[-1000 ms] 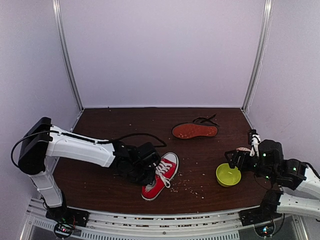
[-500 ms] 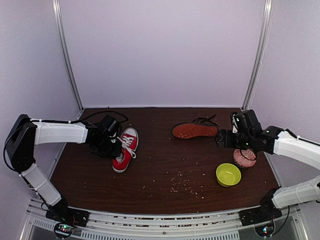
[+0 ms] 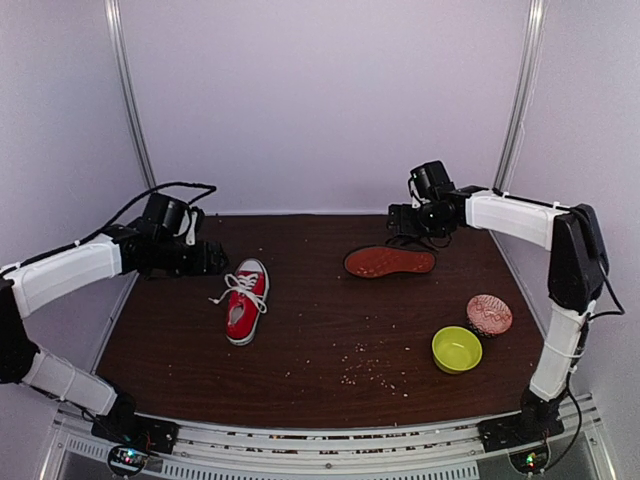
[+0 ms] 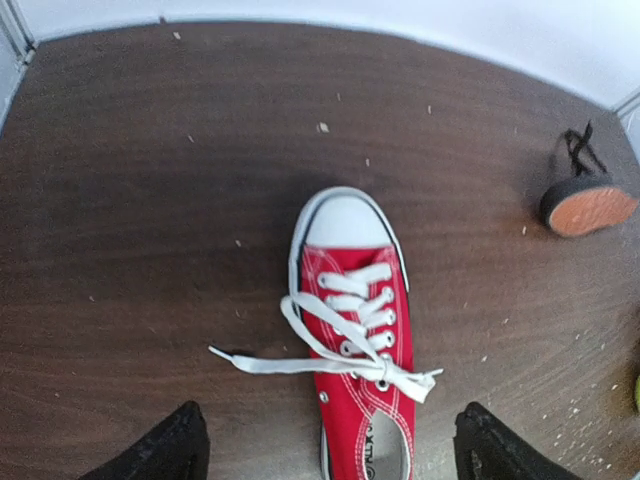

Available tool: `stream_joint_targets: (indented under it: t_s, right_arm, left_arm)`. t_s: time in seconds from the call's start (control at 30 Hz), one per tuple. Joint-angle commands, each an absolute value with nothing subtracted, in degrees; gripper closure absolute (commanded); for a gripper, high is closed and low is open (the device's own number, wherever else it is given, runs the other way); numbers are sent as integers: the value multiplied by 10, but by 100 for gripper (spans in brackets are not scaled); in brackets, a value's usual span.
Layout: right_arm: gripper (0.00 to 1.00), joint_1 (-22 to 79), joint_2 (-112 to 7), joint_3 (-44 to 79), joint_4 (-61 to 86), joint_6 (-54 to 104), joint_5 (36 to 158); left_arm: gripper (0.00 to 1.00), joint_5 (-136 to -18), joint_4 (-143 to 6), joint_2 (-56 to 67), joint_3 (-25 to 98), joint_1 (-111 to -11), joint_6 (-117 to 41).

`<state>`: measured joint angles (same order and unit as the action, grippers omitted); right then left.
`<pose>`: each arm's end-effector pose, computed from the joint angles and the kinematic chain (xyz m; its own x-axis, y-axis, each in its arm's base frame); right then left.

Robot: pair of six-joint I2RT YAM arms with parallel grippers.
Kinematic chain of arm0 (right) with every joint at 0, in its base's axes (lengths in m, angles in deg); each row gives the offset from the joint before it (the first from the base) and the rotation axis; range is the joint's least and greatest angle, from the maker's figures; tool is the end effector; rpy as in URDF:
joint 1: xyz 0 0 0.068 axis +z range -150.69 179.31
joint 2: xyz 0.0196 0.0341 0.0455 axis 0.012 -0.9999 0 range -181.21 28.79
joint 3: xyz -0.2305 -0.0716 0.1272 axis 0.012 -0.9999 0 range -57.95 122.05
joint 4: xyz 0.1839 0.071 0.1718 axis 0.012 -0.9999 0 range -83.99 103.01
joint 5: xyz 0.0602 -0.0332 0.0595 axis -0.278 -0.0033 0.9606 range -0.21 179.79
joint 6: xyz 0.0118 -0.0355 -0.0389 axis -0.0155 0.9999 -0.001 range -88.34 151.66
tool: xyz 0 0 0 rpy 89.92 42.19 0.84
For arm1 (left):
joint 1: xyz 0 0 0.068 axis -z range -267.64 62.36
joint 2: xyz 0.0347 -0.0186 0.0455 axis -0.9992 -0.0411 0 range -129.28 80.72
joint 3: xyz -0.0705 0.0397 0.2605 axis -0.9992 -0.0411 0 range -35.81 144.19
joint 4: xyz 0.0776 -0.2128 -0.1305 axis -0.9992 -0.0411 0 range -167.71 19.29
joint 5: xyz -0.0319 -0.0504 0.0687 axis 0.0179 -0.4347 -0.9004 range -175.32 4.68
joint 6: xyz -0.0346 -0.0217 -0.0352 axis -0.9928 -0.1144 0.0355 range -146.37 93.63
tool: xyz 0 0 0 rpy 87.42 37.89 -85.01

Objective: Tie the shoes
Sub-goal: Move the shoe to the center of the board, then adjust the shoe at the center of the board.

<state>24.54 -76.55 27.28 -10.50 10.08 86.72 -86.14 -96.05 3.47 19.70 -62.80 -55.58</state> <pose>0.3808 0.1772 0.2646 -0.7241 0.0649 -0.6866 -0.1335 0.9635 0.2320 0.2599 -0.1198 0.2556 -0.7808 -0.1762 -0.5994 0.0346 0.9457 -0.3231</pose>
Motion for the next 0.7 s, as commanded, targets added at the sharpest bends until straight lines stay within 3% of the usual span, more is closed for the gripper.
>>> stream_joint_targets:
  t_s: [0.0, 0.23, 0.4, 0.67]
  right_arm:
    - [1, 237, -863, 380, -164, 138, 879]
    - [0, 236, -912, 399, -194, 171, 949]
    - [0, 237, -875, 309, -161, 184, 1039]
    - [1, 247, -745, 95, -87, 150, 1157]
  left_arm:
    - [12, -813, -981, 74, 250, -705, -506]
    - [13, -817, -1045, 75, 299, -795, -428]
    - [14, -917, -1029, 108, 290, -797, -399]
    - [14, -929, -1080, 136, 305, -797, -349]
